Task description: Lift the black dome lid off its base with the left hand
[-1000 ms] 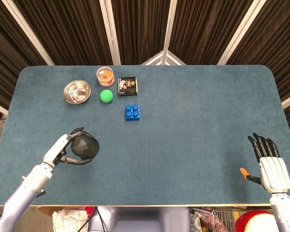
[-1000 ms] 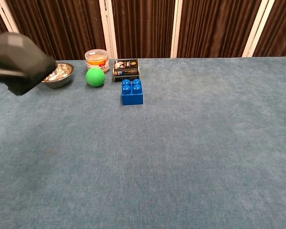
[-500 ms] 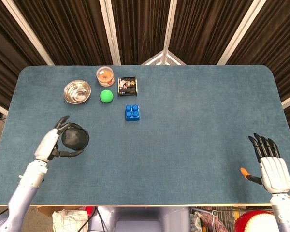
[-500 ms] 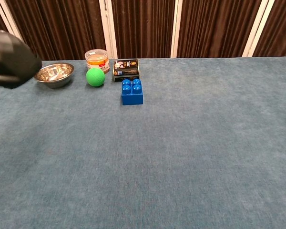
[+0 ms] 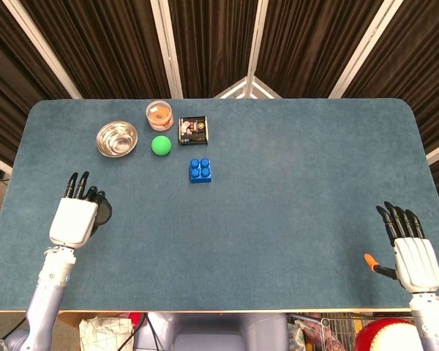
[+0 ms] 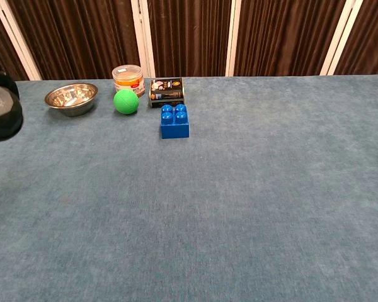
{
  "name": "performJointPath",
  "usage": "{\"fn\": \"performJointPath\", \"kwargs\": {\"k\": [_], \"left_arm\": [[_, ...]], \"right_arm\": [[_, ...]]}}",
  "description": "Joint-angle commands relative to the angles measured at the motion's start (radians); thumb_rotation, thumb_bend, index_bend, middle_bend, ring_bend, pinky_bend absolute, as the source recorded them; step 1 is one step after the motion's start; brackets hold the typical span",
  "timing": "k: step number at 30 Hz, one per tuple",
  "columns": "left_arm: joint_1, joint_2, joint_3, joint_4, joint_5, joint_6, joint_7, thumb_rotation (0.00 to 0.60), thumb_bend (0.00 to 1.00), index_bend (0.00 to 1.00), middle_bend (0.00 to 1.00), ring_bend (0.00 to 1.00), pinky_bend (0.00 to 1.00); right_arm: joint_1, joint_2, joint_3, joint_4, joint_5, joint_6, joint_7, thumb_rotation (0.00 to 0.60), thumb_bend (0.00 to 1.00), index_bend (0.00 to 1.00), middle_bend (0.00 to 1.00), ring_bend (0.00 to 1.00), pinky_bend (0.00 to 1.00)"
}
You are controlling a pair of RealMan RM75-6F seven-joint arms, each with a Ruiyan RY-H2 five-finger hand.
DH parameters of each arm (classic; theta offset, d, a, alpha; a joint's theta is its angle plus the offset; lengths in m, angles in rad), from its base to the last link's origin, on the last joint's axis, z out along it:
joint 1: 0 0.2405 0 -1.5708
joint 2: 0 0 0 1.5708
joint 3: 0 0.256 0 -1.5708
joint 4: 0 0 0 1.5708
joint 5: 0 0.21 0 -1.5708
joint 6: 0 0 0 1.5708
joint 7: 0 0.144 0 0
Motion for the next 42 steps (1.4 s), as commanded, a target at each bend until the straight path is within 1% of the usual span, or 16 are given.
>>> {"fn": "performJointPath", "kwargs": {"k": [1,4,5,7,11,20,27,38,41,42], "left_arm": [[-0.052,-0.015,0.011,0.008,-0.214,-0.081,-0.275,0.6,0.43,0.46,0.48,0.0,0.0],[-0.077,-0.009,0.006,0.013,-0.285,-0.149,-0.369,0.6,0.42,0.46,0.48,0.0,0.0],[-0.09,-0.02,0.002,0.024,-0.309,-0.176,-0.415,0.6,0.42,0.46,0.48,0.0,0.0],[-0.112,-0.042,0.002,0.063,-0.311,-0.193,-0.455,0.6,0.42,0.46,0.48,0.0,0.0],[-0.14,-0.078,0.019,0.112,-0.292,-0.192,-0.514,0.6,0.43,0.46,0.48,0.0,0.0],[-0.189,-0.165,0.053,0.227,-0.25,-0.15,-0.573,0.6,0.42,0.46,0.47,0.0,0.0],[-0.223,-0.243,0.066,0.319,-0.224,-0.128,-0.62,0.6,0.42,0.46,0.42,0.0,0.0],[-0.265,-0.291,0.074,0.366,-0.226,-0.136,-0.651,0.6,0.4,0.46,0.41,0.0,0.0],[-0.274,-0.299,0.079,0.376,-0.231,-0.14,-0.651,0.6,0.39,0.43,0.39,0.0,0.0],[-0.277,-0.301,0.082,0.378,-0.235,-0.144,-0.65,0.6,0.39,0.41,0.37,0.0,0.0]], "right_arm": [[0.0,-0.001,0.0,0.003,0.0,0.0,-0.001,0.6,0.23,0.0,0.0,0.0,0.0],[0.002,-0.002,0.001,0.003,0.001,-0.003,-0.001,0.6,0.23,0.0,0.0,0.0,0.0],[0.003,-0.002,0.001,0.002,0.002,-0.005,-0.004,0.6,0.23,0.0,0.0,0.0,0.0],[0.003,-0.002,0.001,0.001,0.004,-0.006,-0.007,0.6,0.23,0.0,0.0,0.0,0.0],[0.0,0.001,-0.001,-0.003,0.004,-0.005,-0.009,0.6,0.23,0.0,0.0,0.0,0.0],[0.005,-0.002,0.002,0.005,0.01,-0.013,-0.001,0.6,0.23,0.0,0.0,0.0,0.0],[0.008,-0.005,0.005,0.013,0.017,-0.018,0.002,0.6,0.23,0.0,0.0,0.0,0.0],[0.005,-0.003,0.004,0.012,0.014,-0.013,0.004,0.6,0.23,0.0,0.0,0.0,0.0],[0.004,-0.001,0.004,0.01,0.014,-0.012,0.006,0.6,0.23,0.0,0.0,0.0,0.0],[0.003,0.0,0.004,0.011,0.014,-0.01,0.008,0.6,0.23,0.0,0.0,0.0,0.0]]}}
